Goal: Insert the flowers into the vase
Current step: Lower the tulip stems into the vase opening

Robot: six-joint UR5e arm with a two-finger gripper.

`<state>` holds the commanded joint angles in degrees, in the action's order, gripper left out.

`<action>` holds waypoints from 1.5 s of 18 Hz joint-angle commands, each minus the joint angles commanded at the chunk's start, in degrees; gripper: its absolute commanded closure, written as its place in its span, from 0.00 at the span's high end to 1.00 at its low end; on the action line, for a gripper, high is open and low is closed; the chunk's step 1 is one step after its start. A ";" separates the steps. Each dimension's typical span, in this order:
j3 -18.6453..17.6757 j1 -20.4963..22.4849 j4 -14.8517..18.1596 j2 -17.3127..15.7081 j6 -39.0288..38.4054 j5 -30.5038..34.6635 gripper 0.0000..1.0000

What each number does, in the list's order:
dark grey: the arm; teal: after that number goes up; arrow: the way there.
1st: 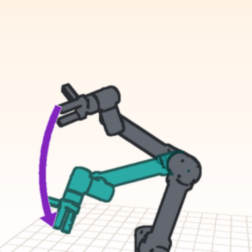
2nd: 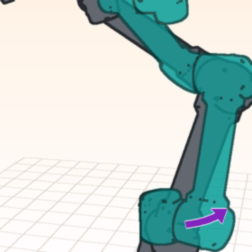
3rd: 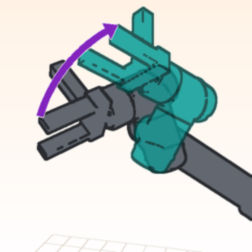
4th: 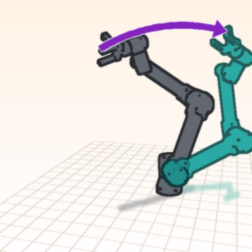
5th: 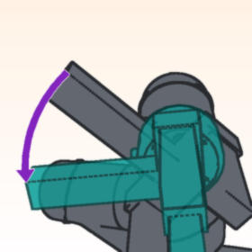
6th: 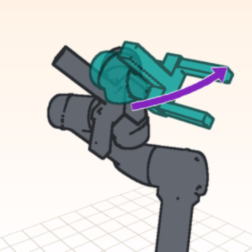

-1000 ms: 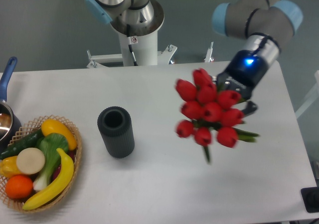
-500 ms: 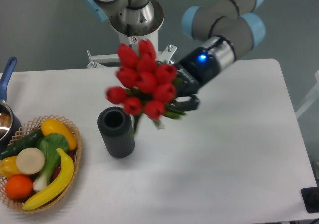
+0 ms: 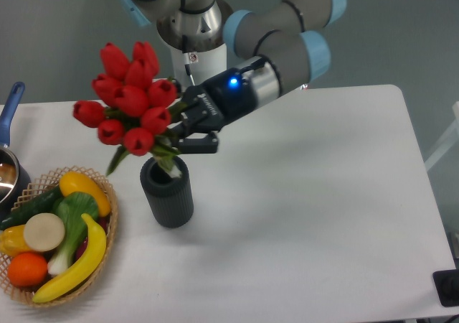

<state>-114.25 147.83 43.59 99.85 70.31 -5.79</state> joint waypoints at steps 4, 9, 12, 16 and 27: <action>-3.52 0.53 0.00 0.00 5.35 -1.94 0.26; -4.67 1.05 0.00 0.43 7.39 -3.00 0.26; -4.67 1.49 0.09 0.52 7.39 -3.00 0.26; -4.58 2.02 0.09 1.49 7.39 -2.83 0.26; -5.99 3.08 0.26 3.51 7.91 -2.30 0.26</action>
<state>-120.23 150.91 43.86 103.36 78.22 -8.09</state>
